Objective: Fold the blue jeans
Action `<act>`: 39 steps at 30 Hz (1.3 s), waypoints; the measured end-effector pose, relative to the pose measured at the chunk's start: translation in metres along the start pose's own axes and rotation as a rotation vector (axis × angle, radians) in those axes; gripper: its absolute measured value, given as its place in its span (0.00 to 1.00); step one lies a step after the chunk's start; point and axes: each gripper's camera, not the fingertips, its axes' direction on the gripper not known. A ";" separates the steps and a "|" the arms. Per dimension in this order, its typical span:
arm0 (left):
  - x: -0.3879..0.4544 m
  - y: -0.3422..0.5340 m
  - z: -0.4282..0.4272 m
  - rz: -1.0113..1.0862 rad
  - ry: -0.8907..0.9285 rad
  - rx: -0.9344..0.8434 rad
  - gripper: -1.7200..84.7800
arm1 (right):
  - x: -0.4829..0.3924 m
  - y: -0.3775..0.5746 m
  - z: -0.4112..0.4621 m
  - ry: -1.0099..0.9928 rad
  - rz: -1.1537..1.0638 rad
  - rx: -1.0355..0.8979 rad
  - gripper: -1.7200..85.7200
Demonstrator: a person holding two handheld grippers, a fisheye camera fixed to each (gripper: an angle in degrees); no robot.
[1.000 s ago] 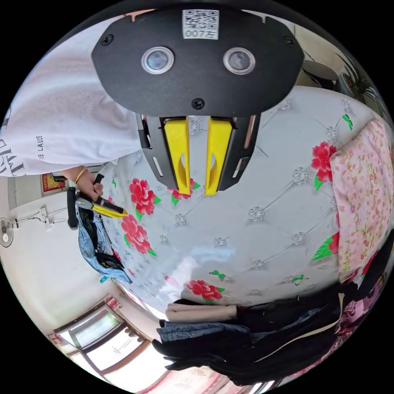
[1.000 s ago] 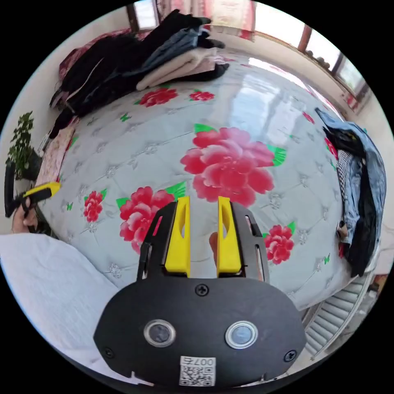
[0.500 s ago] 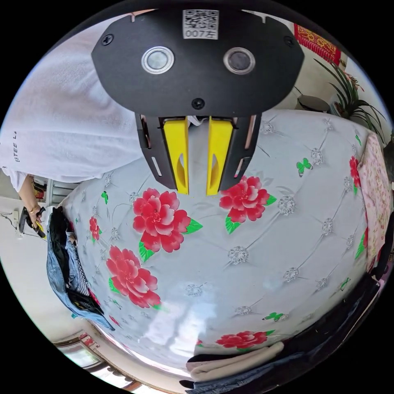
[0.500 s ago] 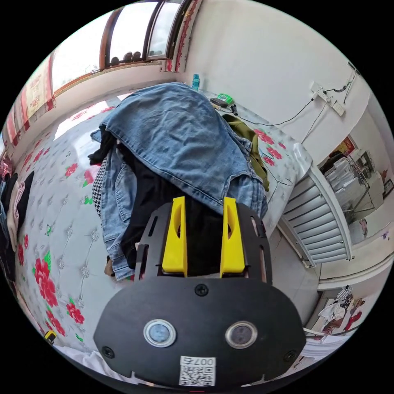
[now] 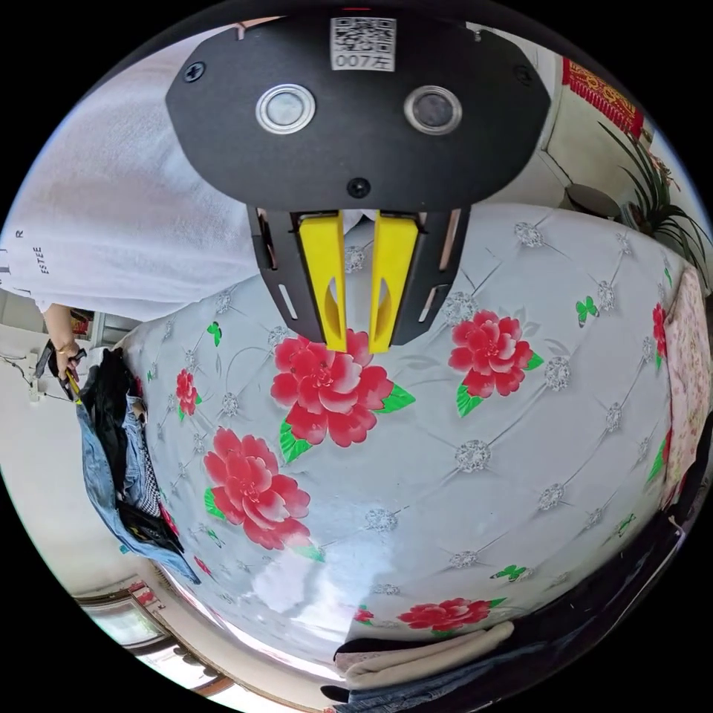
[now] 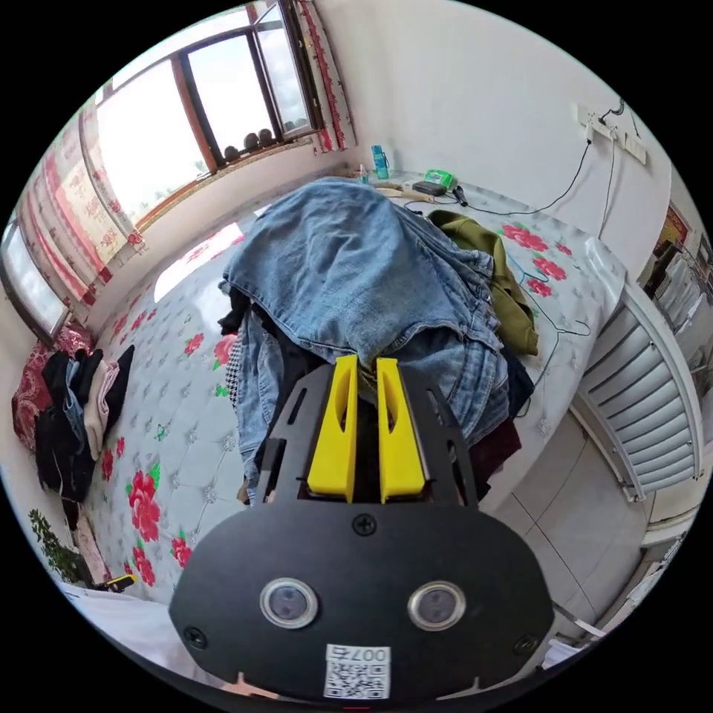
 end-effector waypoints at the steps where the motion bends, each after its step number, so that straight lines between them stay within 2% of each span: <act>1: -0.002 0.001 -0.001 0.023 -0.003 0.007 0.08 | -0.012 0.002 -0.033 -0.060 -0.027 0.064 0.06; 5: -0.020 0.008 -0.008 0.083 0.032 0.059 0.08 | -0.085 0.022 -0.149 -0.242 -0.180 0.215 0.05; 10: -0.048 0.030 -0.023 0.136 0.081 0.161 0.08 | -0.218 0.082 -0.224 -0.464 -0.445 0.207 0.04; 14: -0.073 0.060 -0.038 0.197 0.128 0.252 0.08 | -0.390 0.187 -0.254 -0.694 -0.814 0.087 0.04; 19: -0.117 0.091 -0.051 0.193 0.189 0.370 0.09 | -0.594 0.340 -0.235 -1.064 -1.050 -0.158 0.05; 21: -0.142 0.100 -0.052 0.133 0.170 0.393 0.09 | -0.669 0.403 -0.220 -1.110 -1.131 -0.276 0.06; 23: -0.189 0.118 -0.058 -0.044 0.097 0.442 0.07 | -0.743 0.475 -0.203 -1.059 -1.255 -0.373 0.06; 26: -0.242 0.149 -0.071 -0.216 0.009 0.505 0.06 | -0.763 0.501 -0.184 -1.070 -1.223 -0.423 0.07; 30: -0.252 0.170 -0.085 -0.184 -0.144 0.529 0.06 | -0.726 0.481 -0.135 -0.893 -1.049 -0.375 0.07; 33: -0.211 0.158 -0.080 0.032 -0.148 0.513 0.04 | -0.666 0.465 -0.079 -0.702 -0.838 -0.381 0.08; 35: -0.153 0.134 -0.057 0.294 -0.108 0.447 0.10 | -0.620 0.461 -0.039 -0.548 -0.688 -0.400 0.09; 37: -0.103 0.116 -0.031 0.509 -0.043 0.374 0.16 | -0.597 0.464 -0.015 -0.470 -0.627 -0.411 0.09; 39: -0.057 0.098 -0.006 0.664 0.067 0.236 0.17 | -0.586 0.469 0.005 -0.437 -0.587 -0.437 0.10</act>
